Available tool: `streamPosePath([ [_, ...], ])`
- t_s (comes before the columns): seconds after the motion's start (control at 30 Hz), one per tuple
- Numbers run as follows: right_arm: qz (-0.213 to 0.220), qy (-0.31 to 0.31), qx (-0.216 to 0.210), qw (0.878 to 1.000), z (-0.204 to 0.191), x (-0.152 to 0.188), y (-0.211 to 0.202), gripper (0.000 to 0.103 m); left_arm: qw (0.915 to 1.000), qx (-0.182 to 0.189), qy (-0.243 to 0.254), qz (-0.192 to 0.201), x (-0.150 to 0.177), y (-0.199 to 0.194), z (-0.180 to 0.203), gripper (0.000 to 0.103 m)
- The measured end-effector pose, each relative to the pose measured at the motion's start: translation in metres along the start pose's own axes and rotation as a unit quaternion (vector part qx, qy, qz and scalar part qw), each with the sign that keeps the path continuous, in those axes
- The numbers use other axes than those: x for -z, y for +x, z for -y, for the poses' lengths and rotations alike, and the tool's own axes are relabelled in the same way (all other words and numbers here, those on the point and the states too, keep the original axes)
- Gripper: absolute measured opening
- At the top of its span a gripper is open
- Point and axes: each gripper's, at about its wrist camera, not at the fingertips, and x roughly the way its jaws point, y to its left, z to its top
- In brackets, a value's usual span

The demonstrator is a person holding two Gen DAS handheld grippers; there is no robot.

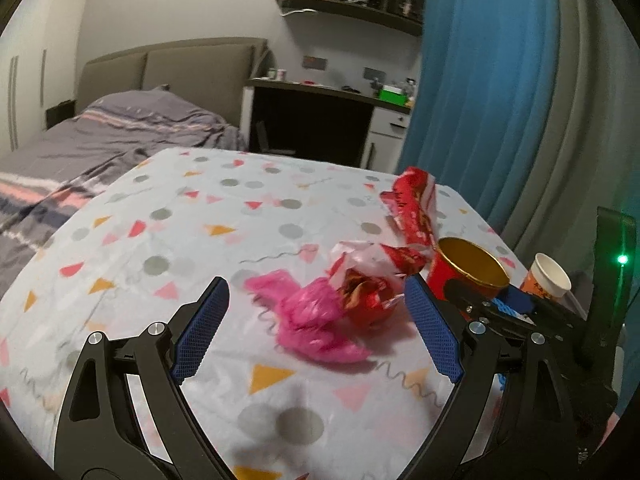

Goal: Collect trash
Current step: 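Grasp the red-white wrapper with the left tool while the right tool grasps the gold-rimmed red cup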

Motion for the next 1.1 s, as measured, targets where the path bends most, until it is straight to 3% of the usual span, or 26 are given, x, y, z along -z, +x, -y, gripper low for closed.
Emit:
streamPosePath([
  [0.13,0.006,0.002,-0.004,1.000,0.002,0.001,-0.004,0.055,0.9996,0.022,-0.005,-0.017,-0.003,0.017,0.002,0.084],
  [0.33,0.019,-0.001,0.005,1.000,0.003,0.001,-0.012,0.055,0.9990,0.031,-0.009,-0.030,-0.007,0.032,0.004,0.070],
  [0.47,0.024,0.005,0.004,1.000,0.005,-0.003,-0.017,0.055,0.9974,0.054,-0.002,-0.048,-0.009,0.043,0.010,0.048],
  [0.7,0.034,0.009,0.003,0.999,0.009,-0.005,-0.029,0.055,0.9964,0.065,0.013,-0.053,-0.012,0.049,0.019,0.022],
  [0.9,0.041,0.012,0.004,0.999,0.013,-0.003,-0.041,0.054,0.9963,0.070,0.016,-0.046,-0.012,0.045,0.023,0.013],
  [1.1,0.057,0.019,0.004,0.998,0.021,-0.003,-0.062,0.054,0.9951,0.097,0.006,-0.020,-0.023,0.018,0.026,0.012],
])
